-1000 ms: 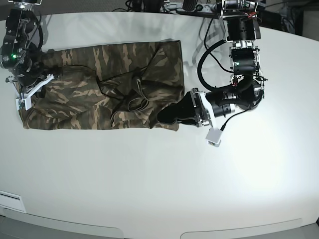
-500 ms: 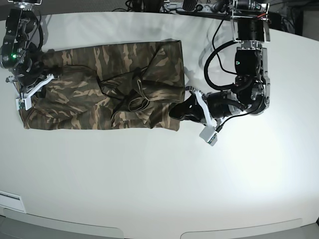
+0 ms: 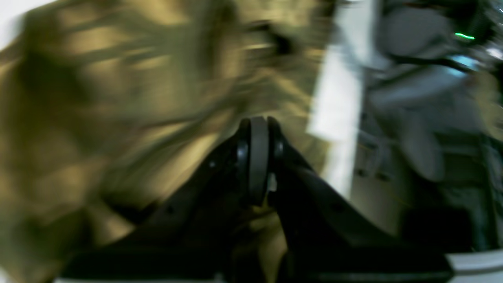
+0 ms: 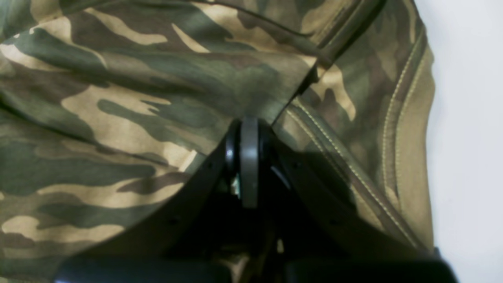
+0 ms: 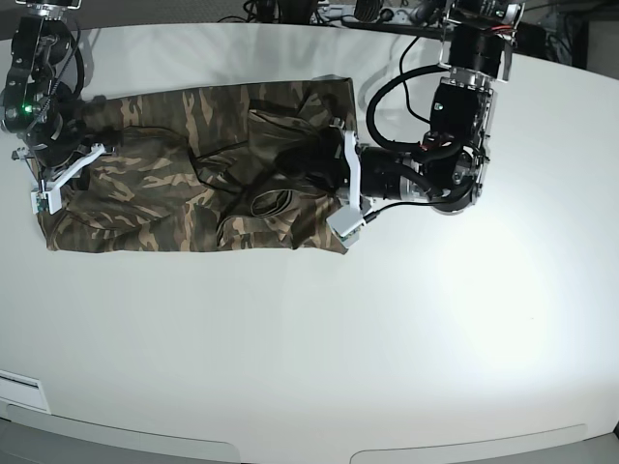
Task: Fold the T-shirt properly
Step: 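Lay the folded end down and release the left gripper, then regrasp the folded layer with the left gripper and press it flat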
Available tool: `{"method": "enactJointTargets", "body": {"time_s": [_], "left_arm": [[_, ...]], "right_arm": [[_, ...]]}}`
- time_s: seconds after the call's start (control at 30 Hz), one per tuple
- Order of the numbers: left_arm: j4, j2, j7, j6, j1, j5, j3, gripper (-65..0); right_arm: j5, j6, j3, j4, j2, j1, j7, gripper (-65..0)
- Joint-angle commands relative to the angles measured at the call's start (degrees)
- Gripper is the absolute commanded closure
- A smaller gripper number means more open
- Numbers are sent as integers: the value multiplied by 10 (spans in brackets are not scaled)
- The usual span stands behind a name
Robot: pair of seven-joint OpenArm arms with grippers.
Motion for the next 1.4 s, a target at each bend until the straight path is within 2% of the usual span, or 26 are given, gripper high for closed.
{"method": "enactJointTargets", "body": {"time_s": [0.0, 0.17, 0.3, 0.43, 0.53, 0.63, 0.83, 1.07, 1.27, 1.37], "left_arm": [[11, 0, 3, -12, -11, -44, 9, 0], [11, 1, 24, -20, -11, -155, 54, 0], [21, -1, 37, -20, -21, -170, 34, 0], [34, -9, 32, -20, -37, -142, -48, 0], [34, -29, 3, -20, -40, -110, -107, 0], [34, -51, -20, -7, -39, -50, -140, 0], [35, -92, -27, 17, -35, 58, -138, 0], [35, -109, -26, 20, -26, 63, -129, 0], [35, -134, -13, 0, -27, 52, -45, 0], [35, -137, -11, -2, -30, 70, -11, 0]], "right_arm": [[2, 12, -5, -3, -1, -6, -45, 0], [2, 3, -5, -3, -1, -7, -45, 0], [2, 3, -5, -3, -1, -6, -45, 0], [2, 3, -5, -3, -2, -7, -45, 0], [2, 3, -5, -3, -1, -7, -45, 0], [2, 3, -5, -3, -1, -6, -45, 0], [2, -2, -5, -3, -2, -7, -40, 0], [2, -4, -5, -3, -1, -6, -36, 0], [2, -3, -5, -3, -1, -7, -37, 0], [2, -4, -5, -3, -1, -7, -37, 0]]}}
